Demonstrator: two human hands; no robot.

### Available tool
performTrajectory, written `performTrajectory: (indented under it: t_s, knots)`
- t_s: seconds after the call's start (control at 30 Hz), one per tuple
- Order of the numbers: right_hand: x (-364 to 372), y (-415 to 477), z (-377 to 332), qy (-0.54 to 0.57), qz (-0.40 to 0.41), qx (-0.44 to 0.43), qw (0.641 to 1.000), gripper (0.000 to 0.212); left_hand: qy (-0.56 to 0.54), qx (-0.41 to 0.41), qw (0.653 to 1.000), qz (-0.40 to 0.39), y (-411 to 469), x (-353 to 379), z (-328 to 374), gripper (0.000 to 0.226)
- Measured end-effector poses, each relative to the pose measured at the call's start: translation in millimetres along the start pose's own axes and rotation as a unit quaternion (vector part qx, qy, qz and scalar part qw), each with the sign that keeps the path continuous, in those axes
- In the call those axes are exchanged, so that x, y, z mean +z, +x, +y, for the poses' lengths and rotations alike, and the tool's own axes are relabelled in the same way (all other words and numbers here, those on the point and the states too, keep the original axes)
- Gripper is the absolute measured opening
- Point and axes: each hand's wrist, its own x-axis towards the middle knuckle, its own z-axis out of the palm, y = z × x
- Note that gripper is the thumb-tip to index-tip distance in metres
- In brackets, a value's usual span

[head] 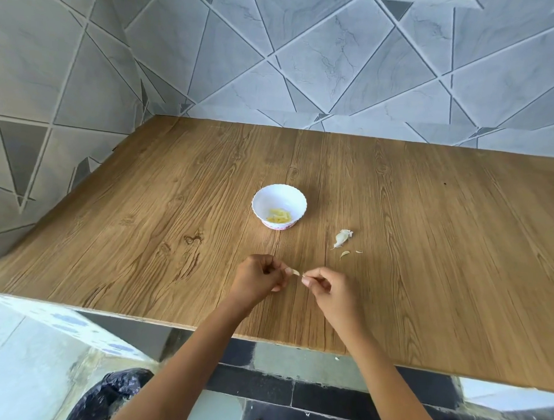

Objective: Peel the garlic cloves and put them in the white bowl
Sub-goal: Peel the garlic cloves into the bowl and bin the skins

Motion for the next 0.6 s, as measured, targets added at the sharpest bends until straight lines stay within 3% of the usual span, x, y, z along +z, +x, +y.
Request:
performTrajectory:
  t_s: [0.2, 0.3, 0.5, 0.6]
  knots:
    - [9.9, 6.7, 2.1, -0.075, 0.059, -0.042, 0.995, 0.019, 0.009, -0.026, 0.999, 0.018, 3.1, -2.3, -2.3, 0.009]
    - [10.4, 6.5, 2.5, -0.04, 0.044, -0.07, 0.996, 0.002, 0.029, -0.019, 0.999, 0.023, 1.3, -4.4, -0.4, 0.011]
    - [5.4, 8.1, -9.0, 0.107, -0.039, 0.046, 0.992, 0.015, 0.035, 0.004, 0.999, -0.026, 1.3, -8.9, 2.0, 0.008]
    - [-0.8, 6.7, -17.0, 0.244, -0.096, 0.138, 0.955, 0.012, -0.032, -0.004, 0.996, -0.088, 1.8, -13.0, 6.4, 0.008]
